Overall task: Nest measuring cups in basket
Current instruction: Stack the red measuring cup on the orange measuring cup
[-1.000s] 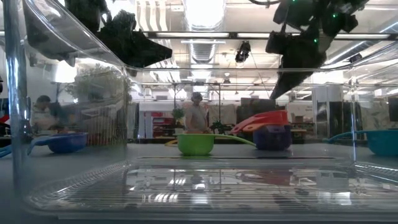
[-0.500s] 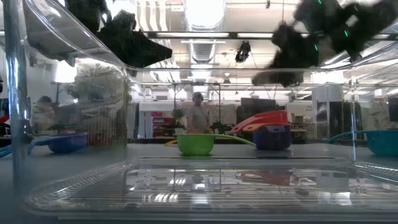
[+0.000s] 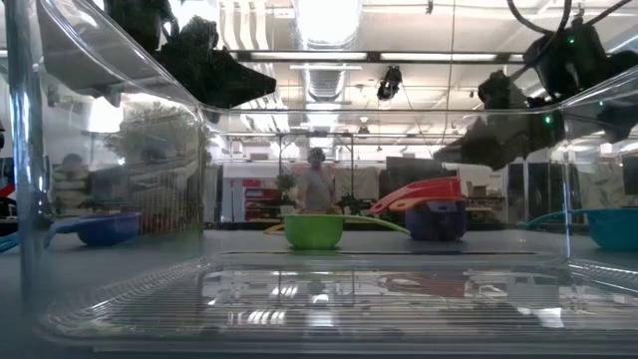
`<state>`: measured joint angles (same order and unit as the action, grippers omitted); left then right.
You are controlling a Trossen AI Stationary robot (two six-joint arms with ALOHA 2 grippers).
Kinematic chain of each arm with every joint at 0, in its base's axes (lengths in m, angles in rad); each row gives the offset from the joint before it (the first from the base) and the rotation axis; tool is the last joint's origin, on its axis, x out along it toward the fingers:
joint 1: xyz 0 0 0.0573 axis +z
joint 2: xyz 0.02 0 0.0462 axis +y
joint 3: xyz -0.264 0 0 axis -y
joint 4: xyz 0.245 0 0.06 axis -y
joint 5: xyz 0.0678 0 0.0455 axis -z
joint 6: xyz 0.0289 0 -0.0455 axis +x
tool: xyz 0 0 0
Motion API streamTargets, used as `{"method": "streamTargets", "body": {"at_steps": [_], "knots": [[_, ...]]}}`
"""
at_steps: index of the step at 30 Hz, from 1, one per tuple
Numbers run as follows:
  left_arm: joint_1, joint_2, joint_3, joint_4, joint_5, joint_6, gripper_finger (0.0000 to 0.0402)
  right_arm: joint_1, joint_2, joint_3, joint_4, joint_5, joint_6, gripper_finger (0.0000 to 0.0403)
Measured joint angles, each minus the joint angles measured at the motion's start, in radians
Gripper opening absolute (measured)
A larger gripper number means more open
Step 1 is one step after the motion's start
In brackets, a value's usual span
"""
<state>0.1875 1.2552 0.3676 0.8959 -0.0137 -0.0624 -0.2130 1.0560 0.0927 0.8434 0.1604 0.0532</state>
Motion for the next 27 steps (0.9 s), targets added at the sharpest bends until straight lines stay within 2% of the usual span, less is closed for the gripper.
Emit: {"method": "streamTargets", "body": {"at_steps": [27], "knots": [[0.0,0.0,0.0,0.0,-0.004,-0.001,0.0054,-0.037,0.081,-0.044,0.0,0.028,0.044,0.0008]]}}
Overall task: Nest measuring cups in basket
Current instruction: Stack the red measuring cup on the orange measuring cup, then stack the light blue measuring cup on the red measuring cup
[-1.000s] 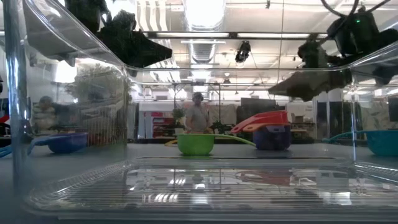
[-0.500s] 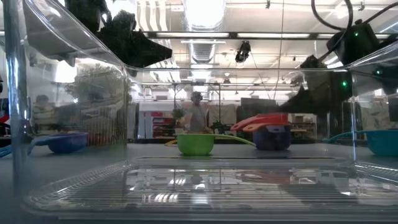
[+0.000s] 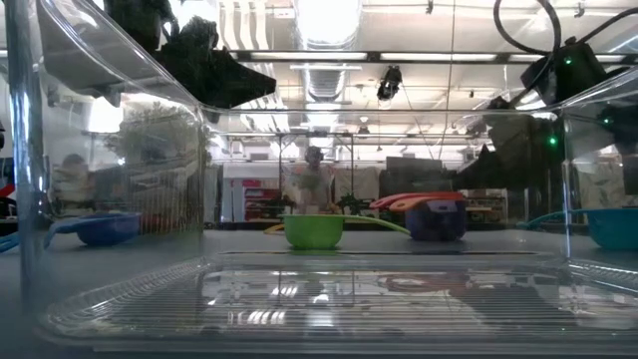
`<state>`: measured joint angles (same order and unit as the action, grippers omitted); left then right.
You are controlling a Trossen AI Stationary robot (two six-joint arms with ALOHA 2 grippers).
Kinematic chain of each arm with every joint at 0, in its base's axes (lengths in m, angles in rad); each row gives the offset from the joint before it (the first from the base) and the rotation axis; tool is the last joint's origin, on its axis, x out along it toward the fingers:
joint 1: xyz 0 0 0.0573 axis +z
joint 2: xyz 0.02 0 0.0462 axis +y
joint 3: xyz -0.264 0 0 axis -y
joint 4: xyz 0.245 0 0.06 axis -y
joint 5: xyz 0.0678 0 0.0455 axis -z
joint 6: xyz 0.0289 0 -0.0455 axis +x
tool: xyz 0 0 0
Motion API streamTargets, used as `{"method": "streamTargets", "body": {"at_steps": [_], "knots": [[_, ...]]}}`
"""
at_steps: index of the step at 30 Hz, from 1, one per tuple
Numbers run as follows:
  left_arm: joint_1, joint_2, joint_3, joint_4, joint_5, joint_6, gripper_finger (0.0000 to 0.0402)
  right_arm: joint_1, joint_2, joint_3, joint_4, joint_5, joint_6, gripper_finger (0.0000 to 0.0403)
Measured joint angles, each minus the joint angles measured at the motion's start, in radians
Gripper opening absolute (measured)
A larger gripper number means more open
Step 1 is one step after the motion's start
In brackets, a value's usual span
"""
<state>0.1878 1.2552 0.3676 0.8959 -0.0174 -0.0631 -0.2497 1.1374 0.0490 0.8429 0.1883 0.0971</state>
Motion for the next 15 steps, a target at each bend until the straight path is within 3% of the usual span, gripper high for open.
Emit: {"method": "streamTargets", "body": {"at_steps": [6,9,11,15], "knots": [[0.0,0.0,0.0,0.0,0.0,0.0,0.0054,0.0,-0.012,0.04,-0.003,0.005,0.01,0.0009],[0.0,0.0,0.0,0.0,0.0,0.0,0.0054,0.004,-0.048,0.13,-0.092,-0.054,0.016,0.0009],[0.0,0.0,0.0,0.0,0.0,0.0,0.0054,0.016,-0.076,0.225,-0.283,-0.082,0.01,0.0009],[0.0,0.0,0.0,-0.001,0.0,0.0,0.0054,0.049,-0.09,0.475,-0.839,-0.082,0.0,0.0009]]}}
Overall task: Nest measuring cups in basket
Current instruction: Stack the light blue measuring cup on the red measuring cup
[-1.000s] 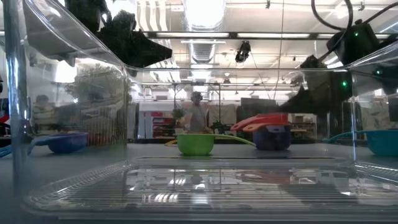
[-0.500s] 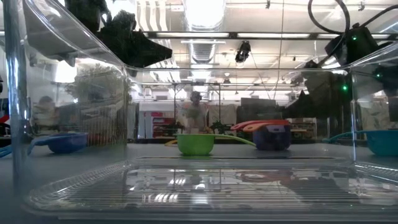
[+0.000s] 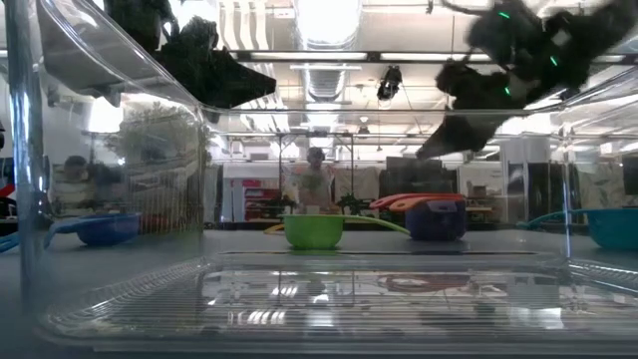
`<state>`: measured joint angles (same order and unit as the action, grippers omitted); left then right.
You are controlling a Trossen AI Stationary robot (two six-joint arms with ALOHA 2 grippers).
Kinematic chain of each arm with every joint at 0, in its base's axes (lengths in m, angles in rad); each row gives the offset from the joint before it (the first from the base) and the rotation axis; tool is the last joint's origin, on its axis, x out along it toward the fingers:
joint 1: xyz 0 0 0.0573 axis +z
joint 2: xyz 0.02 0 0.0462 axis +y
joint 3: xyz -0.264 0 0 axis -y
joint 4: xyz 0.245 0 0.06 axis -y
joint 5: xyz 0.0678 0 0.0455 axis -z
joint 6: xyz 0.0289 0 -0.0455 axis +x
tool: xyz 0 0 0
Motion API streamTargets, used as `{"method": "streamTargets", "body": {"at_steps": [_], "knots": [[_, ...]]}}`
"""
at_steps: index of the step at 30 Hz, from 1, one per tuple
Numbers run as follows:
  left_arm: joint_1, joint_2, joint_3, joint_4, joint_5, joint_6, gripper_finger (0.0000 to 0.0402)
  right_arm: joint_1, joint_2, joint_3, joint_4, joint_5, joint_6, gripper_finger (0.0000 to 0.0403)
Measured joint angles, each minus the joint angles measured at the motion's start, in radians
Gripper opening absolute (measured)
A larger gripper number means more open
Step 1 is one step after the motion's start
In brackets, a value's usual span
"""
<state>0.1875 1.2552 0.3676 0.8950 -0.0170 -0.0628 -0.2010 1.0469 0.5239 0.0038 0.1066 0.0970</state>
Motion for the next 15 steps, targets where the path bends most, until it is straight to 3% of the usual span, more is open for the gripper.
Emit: {"method": "streamTargets", "body": {"at_steps": [3,5,15], "knots": [[0.0,0.0,0.0,-0.016,0.0,0.0,0.0054,0.05,0.011,0.162,-0.383,-0.001,0.051,0.0009],[0.0,0.0,-0.001,-0.024,0.0,0.001,0.0054,0.096,0.012,0.243,-0.55,0.008,0.101,0.0009],[0.0,0.0,-0.001,-0.022,0.0,0.0,0.0054,0.294,0.0,0.425,-0.933,0.026,0.424,0.0009]]}}
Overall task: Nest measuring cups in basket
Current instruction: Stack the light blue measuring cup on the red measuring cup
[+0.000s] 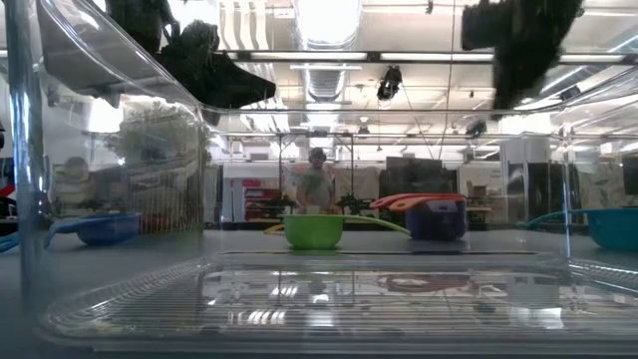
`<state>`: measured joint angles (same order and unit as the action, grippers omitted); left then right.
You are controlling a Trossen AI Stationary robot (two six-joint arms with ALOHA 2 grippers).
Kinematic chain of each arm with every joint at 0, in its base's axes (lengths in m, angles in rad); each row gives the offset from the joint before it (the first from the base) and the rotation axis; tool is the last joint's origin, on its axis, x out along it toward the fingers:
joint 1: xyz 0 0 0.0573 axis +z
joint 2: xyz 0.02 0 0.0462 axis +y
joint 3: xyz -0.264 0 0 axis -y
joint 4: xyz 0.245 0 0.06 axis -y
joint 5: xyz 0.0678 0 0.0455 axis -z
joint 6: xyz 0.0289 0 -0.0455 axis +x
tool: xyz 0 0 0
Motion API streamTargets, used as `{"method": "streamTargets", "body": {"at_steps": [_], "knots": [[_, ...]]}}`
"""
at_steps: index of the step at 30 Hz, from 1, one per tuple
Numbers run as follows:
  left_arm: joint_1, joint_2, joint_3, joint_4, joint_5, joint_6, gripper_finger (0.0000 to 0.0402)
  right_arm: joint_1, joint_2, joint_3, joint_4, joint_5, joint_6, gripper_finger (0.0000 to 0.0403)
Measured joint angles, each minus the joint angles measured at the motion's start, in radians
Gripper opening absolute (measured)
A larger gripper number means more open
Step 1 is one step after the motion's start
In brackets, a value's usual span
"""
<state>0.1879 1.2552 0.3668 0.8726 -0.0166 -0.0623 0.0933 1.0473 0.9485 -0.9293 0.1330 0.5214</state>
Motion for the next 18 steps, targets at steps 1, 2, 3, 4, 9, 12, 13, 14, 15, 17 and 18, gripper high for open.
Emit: {"method": "streamTargets", "body": {"at_steps": [1,2,3,4,9,12,13,14,15,17,18], "knots": [[0.0,0.0,0.0,0.0,0.0,0.0,0.0054,0.013,0.0,-0.001,-0.024,0.0,0.044,0.0009],[0.0,0.0,0.0,0.0,0.0,0.0,0.0054,0.027,0.0,-0.009,-0.034,0.003,0.086,0.0009],[0.0,0.0,0.0,0.0,0.0,0.0,0.0054,0.04,-0.001,-0.018,-0.046,0.007,0.127,0.0009],[0.0,0.0,0.0,0.001,0.0,0.0,0.0054,0.054,-0.004,-0.031,-0.05,0.008,0.166,0.001],[0.0,0.0,0.0,0.001,0.0,0.0,0.0054,0.13,-0.006,-0.09,-0.052,0.021,0.222,0.0033],[0.0,0.0,0.0,0.001,0.0,0.0,0.0054,0.179,-0.006,-0.12,-0.053,0.028,0.226,0.006],[0.0,0.0,0.0,0.001,0.0,0.0,0.0054,0.189,-0.006,-0.129,-0.053,0.031,0.236,0.0071],[0.0,0.0,0.0,0.001,0.0,0.0,0.0054,0.196,-0.006,-0.137,-0.052,0.035,0.247,0.0082],[0.0,0.0,0.0,0.001,0.0,0.0,0.0054,0.201,-0.006,-0.144,-0.051,0.043,0.257,0.0094],[0.0,0.0,0.0,0.001,0.0,0.0,0.0054,0.203,-0.006,-0.161,-0.049,0.053,0.276,0.0121],[0.0,0.0,0.0,0.002,0.0,0.0,0.0054,0.203,-0.006,-0.169,-0.049,0.053,0.282,0.0135]]}}
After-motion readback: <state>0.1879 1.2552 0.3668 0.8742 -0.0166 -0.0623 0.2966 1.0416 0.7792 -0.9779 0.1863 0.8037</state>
